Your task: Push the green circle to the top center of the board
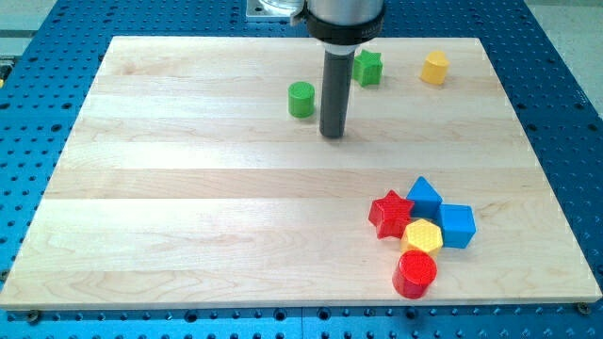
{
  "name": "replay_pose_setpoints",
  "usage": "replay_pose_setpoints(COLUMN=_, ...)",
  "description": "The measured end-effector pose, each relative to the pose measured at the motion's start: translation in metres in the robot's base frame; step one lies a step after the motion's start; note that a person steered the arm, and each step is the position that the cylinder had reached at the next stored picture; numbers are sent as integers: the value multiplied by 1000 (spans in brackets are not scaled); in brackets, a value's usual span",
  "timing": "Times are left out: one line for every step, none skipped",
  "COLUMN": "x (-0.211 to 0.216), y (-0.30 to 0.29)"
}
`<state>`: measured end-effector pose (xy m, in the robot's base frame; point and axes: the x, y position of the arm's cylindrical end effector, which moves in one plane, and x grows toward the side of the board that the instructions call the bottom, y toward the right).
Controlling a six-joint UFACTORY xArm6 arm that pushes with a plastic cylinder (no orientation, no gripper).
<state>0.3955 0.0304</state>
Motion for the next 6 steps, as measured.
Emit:
replay_pose_setpoints(x=-43, y=-39)
replay_pose_setpoints(x=-74, y=-28)
replay_pose_setpoints(x=-89, y=-28)
replay_pose_setpoints(x=-79, y=-25)
replay_pose_setpoints(x=-14, y=19)
replay_pose_setpoints(x=16, y=122)
